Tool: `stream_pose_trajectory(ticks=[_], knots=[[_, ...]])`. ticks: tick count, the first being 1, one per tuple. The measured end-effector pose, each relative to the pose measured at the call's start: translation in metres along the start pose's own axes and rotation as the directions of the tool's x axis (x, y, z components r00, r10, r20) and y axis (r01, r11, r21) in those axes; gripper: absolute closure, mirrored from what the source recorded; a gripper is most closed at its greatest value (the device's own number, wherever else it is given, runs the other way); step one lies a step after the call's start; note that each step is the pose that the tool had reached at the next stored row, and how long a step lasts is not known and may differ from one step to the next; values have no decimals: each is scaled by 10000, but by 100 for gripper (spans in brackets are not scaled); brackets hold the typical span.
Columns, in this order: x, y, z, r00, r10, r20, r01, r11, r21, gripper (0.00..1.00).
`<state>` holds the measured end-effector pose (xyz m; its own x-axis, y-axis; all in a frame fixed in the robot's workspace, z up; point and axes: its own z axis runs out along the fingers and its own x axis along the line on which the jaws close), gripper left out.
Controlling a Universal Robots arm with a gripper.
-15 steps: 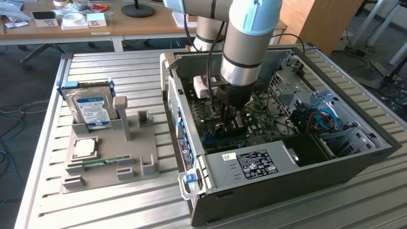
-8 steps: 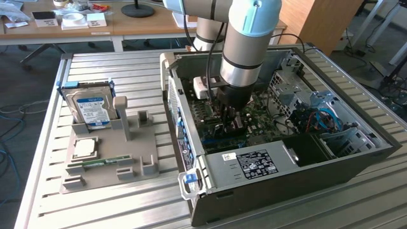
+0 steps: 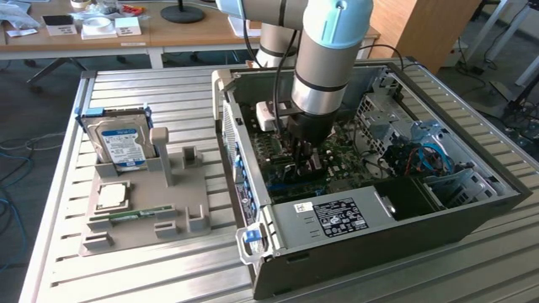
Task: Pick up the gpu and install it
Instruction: 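Insert the gpu into the slot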
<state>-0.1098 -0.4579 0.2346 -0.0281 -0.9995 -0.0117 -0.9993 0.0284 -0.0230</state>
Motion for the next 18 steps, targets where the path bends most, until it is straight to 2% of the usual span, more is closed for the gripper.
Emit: stream_pose_trajectory(ticks=[9, 10, 11, 13, 14, 15, 16, 17, 18], knots=[[0, 0, 1, 10000, 1, 4, -1, 10000, 0, 73], [0, 0, 1, 10000, 0, 2, 0, 10000, 1, 67], [0, 0, 1, 10000, 0, 2, 0, 10000, 1, 67], [0, 0, 1, 10000, 0, 1, 0, 10000, 1, 55], [0, 0, 0, 10000, 0, 0, 0, 10000, 0, 55], [0, 0, 0, 10000, 0, 0, 0, 10000, 0, 49], [0, 0, 0, 10000, 0, 0, 0, 10000, 0, 49], [0, 0, 0, 10000, 0, 0, 0, 10000, 0, 42], [0, 0, 0, 10000, 0, 0, 0, 10000, 0, 42]])
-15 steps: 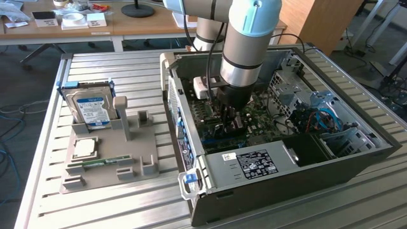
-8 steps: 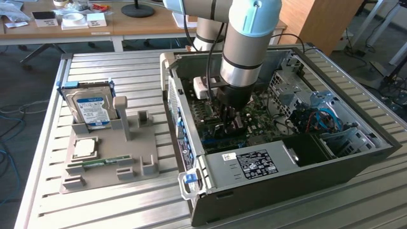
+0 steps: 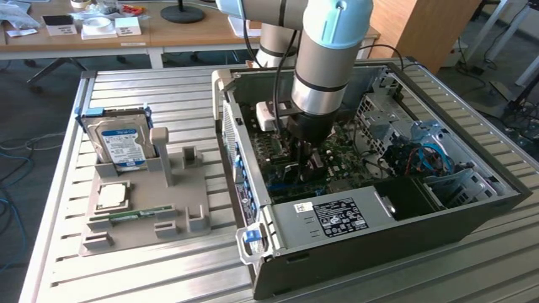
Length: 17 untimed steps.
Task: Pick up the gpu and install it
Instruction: 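Insert the gpu into the slot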
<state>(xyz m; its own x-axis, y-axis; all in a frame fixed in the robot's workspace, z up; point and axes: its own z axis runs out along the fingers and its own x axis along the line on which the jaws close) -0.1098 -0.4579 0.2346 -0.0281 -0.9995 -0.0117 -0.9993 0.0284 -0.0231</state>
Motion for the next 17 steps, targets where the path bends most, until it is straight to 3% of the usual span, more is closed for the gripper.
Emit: stream_pose_trajectory(ticks=[3, 17], knots=[[0, -1, -41, 10000, 1, -1, -1, 10000, -1, 42], [-8, -15, -664, 10000, 0, 0, 0, 10000, 1, 42]])
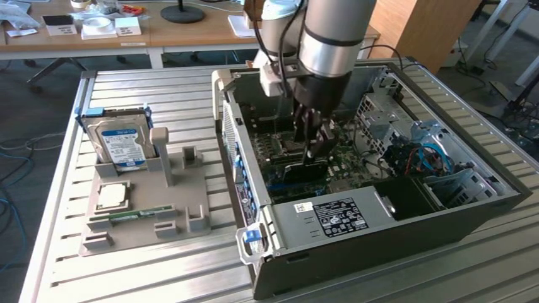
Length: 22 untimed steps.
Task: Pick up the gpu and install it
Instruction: 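Insert the gpu into the slot, then press down on the gpu until it lock into place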
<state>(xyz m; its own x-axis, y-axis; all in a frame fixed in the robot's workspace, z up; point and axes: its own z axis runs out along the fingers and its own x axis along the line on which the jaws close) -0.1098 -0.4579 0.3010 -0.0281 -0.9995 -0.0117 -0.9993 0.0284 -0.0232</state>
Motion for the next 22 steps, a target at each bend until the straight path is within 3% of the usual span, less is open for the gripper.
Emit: stream_pose_trajectory(ticks=[3, 11, 22], knots=[[-1, -3, -100, 10000, 0, 0, 0, 10000, 3, 42], [-3, -6, -256, 10000, -1, 0, 1, 10000, 5, 42], [-3, -6, -259, 10000, -1, -1, 1, 10000, 5, 42]])
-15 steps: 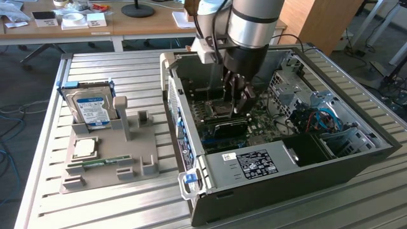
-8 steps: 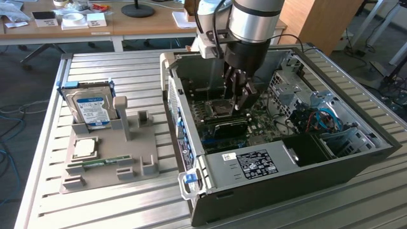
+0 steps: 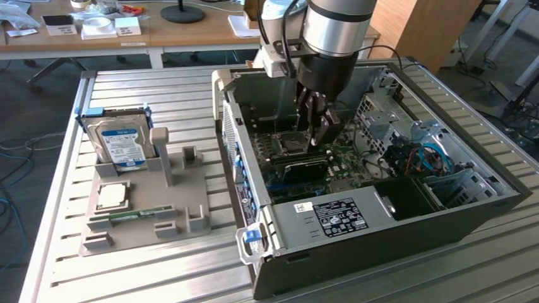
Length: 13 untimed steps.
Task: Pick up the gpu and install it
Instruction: 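Press down on the gpu until it lock into place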
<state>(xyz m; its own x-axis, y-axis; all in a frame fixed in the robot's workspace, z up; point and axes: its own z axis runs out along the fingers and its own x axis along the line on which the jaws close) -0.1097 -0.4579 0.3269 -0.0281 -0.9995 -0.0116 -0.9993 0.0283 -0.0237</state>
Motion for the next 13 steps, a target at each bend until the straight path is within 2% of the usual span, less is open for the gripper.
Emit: stream_pose_trajectory(ticks=[6, 7, 9, 12, 13], knots=[[0, 0, 0, 10000, 0, 0, 0, 10000, 0, 44], [0, 0, 0, 10000, 0, 0, 0, 10000, 0, 50], [0, 0, 0, 10000, 0, 0, 0, 10000, 0, 50], [0, 0, 0, 10000, 0, 1, 0, 10000, 0, 68], [0, 0, 0, 10000, 0, 0, 0, 10000, 0, 68]])
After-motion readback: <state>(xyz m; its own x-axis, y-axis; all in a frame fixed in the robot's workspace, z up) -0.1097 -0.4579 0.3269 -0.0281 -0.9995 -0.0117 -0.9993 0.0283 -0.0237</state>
